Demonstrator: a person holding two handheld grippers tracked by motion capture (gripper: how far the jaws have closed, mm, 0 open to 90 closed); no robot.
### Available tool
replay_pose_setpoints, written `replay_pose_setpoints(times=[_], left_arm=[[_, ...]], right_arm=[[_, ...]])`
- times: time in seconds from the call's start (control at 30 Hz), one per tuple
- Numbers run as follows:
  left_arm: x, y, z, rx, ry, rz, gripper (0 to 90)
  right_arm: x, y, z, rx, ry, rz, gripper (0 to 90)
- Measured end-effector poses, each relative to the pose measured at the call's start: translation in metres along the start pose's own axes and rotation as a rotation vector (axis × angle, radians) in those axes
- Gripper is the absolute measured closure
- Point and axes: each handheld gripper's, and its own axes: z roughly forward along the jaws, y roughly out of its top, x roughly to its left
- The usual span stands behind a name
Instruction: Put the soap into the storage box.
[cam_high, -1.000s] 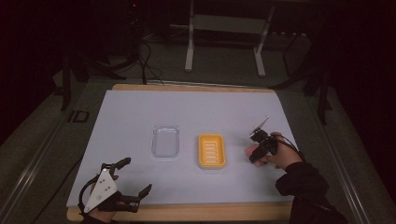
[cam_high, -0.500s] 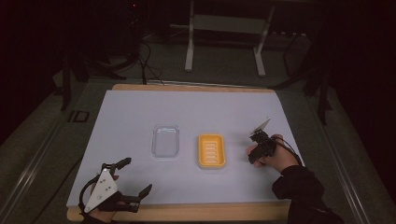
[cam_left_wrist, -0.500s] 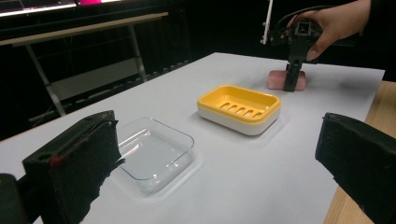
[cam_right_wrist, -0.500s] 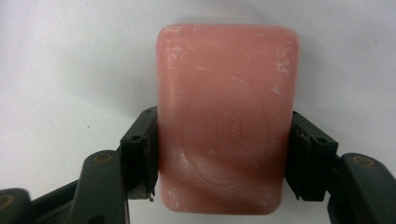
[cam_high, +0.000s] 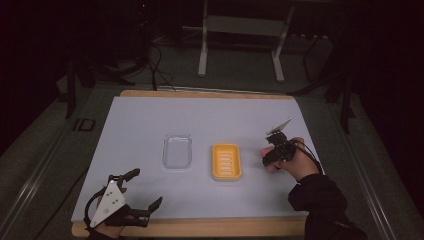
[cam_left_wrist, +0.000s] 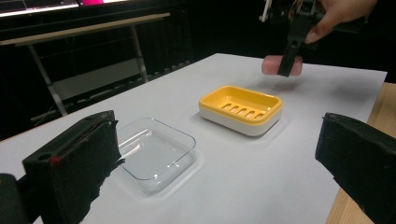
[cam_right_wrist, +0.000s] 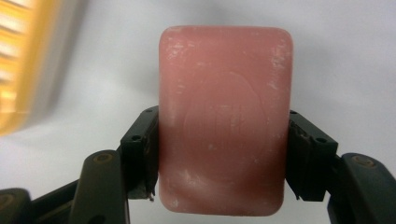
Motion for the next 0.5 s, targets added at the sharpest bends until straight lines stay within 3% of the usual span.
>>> replay_pose_setpoints(times=[0.07,0.27,0.5], left_arm=[[0.0,0.0,0.0,-0.001,0.0,0.001,0.4],[0.0,0.0,0.0,-0.002,0.003,0.0,0.4],[0.0,0.0,0.0,-0.002,0.003,-0.001,0.4]], right_arm=[[0.005,0.002,-0.006,-0.016,0.023,-0.005,37.7],[0.016,0.01,-0.02,-0.054,0.013,-0.003,37.8],[0.04,0.022,-0.046,-0.121,0.027,0.001,37.8]])
